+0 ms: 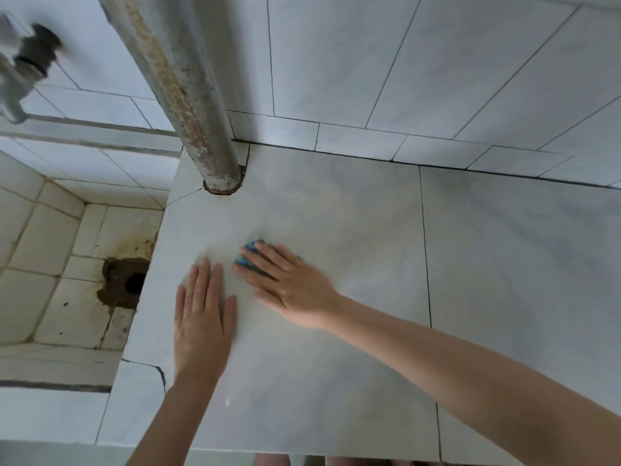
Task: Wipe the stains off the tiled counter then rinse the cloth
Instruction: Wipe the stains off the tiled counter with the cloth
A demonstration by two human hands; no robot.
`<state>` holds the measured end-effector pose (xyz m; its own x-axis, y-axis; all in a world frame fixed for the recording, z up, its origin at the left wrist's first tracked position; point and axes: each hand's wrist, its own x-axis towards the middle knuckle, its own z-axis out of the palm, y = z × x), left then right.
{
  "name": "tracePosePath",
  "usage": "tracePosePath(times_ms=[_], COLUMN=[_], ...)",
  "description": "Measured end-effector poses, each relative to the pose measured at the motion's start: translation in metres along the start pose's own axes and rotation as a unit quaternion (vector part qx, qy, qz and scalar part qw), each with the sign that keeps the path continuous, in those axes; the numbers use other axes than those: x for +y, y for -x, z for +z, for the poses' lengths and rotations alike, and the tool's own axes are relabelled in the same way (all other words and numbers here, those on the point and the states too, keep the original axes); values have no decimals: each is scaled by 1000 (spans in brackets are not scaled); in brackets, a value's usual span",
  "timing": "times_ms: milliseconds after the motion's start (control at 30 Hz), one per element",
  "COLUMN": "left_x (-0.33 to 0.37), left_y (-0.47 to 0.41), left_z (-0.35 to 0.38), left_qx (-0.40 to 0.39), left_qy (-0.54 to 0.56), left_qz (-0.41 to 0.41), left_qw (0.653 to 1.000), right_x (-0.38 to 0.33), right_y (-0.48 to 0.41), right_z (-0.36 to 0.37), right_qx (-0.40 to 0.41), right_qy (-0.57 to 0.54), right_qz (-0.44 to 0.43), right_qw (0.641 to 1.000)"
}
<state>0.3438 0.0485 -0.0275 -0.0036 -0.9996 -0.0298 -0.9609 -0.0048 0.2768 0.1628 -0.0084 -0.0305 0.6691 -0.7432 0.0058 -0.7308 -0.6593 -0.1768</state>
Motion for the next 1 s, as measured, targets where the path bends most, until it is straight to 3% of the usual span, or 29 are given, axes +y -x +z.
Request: tracePosePath(times_ms=[100,167,300,367,433,633,800,900,1000], left_x=[-3,-6,-12,-13,-13,-14,-17,-18,-17], left_y=[9,15,26,29,32,39,52,55,55], left_z=[-2,-4,-5,-4,-3,-3,-4,-4,-3], left_qx=[-5,-11,-11,-11,-12,-25,-27,-29,-25], left_qy=[-2,-4,-8,-7,-5,-14,-15,-10,-15], left_qz=[-4,2,2,-1,-2,-7,-1,2,2], left_qw=[1000,1000,1000,1000,1000,1000,1000,1000,1000], right_x=[8,32,91,93,67,-58,-35,23,95], right_y=[26,28,23,21,17,68,108,101,90], right_z=[-1,-3,-13,-14,-8,14,9,1,-17], right_qx=[-13,-27,-16,-12,-1,8,-46,-59,-47], right_qy=[10,28,27,13,20,-21,36,56,63], right_qz=[-43,-14,204,273,252,0,-118,-48,133], right_qw=[999,999,978,962,968,1000,991,996,988])
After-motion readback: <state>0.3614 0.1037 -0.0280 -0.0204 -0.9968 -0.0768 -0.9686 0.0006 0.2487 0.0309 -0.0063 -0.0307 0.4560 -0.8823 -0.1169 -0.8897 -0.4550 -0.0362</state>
